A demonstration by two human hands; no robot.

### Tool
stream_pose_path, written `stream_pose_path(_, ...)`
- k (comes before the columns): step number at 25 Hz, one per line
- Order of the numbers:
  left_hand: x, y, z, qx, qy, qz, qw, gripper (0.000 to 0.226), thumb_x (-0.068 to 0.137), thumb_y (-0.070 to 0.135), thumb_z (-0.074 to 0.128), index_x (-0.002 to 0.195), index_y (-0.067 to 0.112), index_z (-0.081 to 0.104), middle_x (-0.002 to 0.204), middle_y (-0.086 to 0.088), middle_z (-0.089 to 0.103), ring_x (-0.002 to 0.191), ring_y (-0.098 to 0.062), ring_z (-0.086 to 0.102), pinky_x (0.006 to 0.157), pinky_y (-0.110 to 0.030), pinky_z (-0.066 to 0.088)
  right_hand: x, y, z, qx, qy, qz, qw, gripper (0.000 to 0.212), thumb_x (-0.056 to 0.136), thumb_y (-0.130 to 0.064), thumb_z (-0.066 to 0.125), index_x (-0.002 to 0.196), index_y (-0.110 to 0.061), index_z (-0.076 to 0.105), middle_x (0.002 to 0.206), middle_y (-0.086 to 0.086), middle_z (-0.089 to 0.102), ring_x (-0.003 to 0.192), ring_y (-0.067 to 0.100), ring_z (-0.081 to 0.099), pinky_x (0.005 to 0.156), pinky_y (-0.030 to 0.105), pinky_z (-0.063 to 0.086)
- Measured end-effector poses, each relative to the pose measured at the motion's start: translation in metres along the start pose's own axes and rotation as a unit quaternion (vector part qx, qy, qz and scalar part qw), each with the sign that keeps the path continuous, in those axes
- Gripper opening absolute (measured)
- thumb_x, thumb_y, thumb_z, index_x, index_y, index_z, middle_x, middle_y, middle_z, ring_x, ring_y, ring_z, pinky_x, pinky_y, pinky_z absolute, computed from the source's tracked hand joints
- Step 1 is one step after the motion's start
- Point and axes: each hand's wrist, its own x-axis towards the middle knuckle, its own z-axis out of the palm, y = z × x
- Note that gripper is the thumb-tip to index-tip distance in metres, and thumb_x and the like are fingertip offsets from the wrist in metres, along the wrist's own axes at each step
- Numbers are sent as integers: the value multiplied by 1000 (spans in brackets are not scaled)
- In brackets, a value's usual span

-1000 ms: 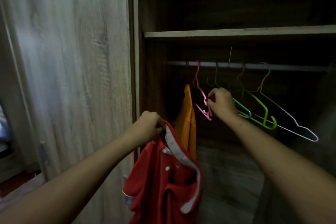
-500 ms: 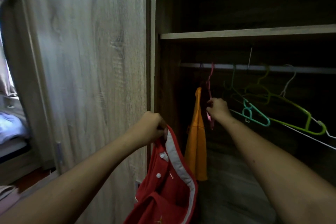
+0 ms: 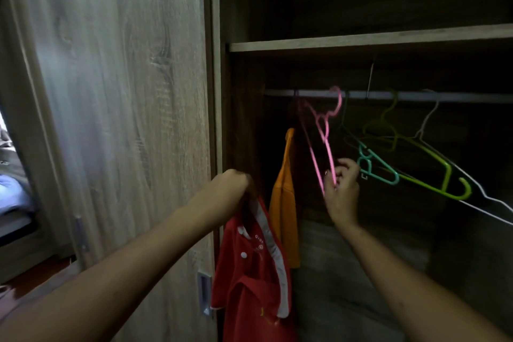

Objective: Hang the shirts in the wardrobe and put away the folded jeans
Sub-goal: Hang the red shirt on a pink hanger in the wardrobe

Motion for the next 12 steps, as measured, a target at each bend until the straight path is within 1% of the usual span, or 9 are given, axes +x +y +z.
stream_pose_path(1, 0, 3, 0, -5, 6, 18, 1000, 20, 90, 17, 56, 106, 18, 68, 110, 0, 65, 99, -16, 64, 80, -32, 56, -12, 11, -5, 0, -14, 24, 1000, 37, 87, 3, 56, 121, -5, 42, 75, -3, 54, 59, 1, 55, 51, 8, 43)
stream_pose_path(2, 3, 7, -1, -14, 9, 32, 999, 19, 89, 16, 57, 105, 18, 69, 111, 0, 65, 100, -15, 64, 81, -33, 56, -20, 20, -10, -22, -34, 44, 998, 36, 86, 2, 58, 119, -6, 46, 68, -2, 52, 55, 2, 54, 49, 11, 42)
stream_pose_path(4, 9, 12, -2, -44, 3, 43, 998, 20, 88, 12, 59, 103, 19, 70, 112, 0, 66, 100, -16, 65, 83, -33, 55, -27, 31, -22, -79, -40, 51, 995, 11, 87, 1, 58, 98, -4, 58, 57, 1, 46, 47, 7, 44, 50, 23, 38)
stream_pose_path(5, 11, 14, -2, -61, -1, 43, 997, 21, 88, 10, 59, 103, 18, 71, 113, 0, 66, 101, -15, 65, 84, -33, 55, -30, 29, -29, -85, -32, 47, 995, 6, 89, -1, 56, 87, -4, 60, 55, 2, 44, 47, 7, 40, 49, 21, 36)
stream_pose_path(6, 13, 15, -2, -76, 2, 47, 996, 23, 88, 8, 58, 103, 18, 71, 112, 0, 67, 100, -14, 65, 84, -32, 55, -33, 26, -35, -72, -24, 39, 996, 12, 92, -3, 53, 81, -6, 58, 55, 1, 42, 47, 6, 39, 47, 14, 33)
stream_pose_path(7, 14, 17, 0, -96, 15, 56, 994, 25, 87, 5, 57, 103, 18, 72, 110, 1, 68, 99, -12, 65, 84, -30, 56, -39, 20, -42, -42, -18, 27, 999, 15, 94, -5, 51, 79, -8, 57, 56, 1, 42, 47, 6, 40, 45, 10, 32)
stream_pose_path(8, 16, 19, 1, -125, 28, 63, 990, 28, 86, 2, 56, 102, 18, 71, 108, 3, 68, 98, -9, 65, 84, -25, 56, -43, 13, -48, -2, -15, 22, 1000, 16, 95, -8, 50, 80, -9, 55, 57, 1, 42, 48, 7, 41, 45, 9, 32)
stream_pose_path(10, 17, 25, 1, -198, 19, 51, 979, 31, 86, -3, 54, 102, 18, 71, 107, 8, 66, 100, -2, 62, 84, -14, 52, -53, 1, -53, 74, -34, 53, 995, 16, 96, -14, 48, 84, -7, 55, 60, 3, 45, 50, 6, 42, 44, 17, 36)
stream_pose_path(12, 19, 32, 1, -257, -10, 30, 966, 31, 87, -3, 52, 103, 17, 70, 109, 10, 66, 103, 1, 61, 84, -10, 50, -61, -3, -57, 116, -50, 102, 987, 18, 97, -18, 47, 91, -3, 56, 62, 4, 47, 51, 7, 44, 44, 20, 36)
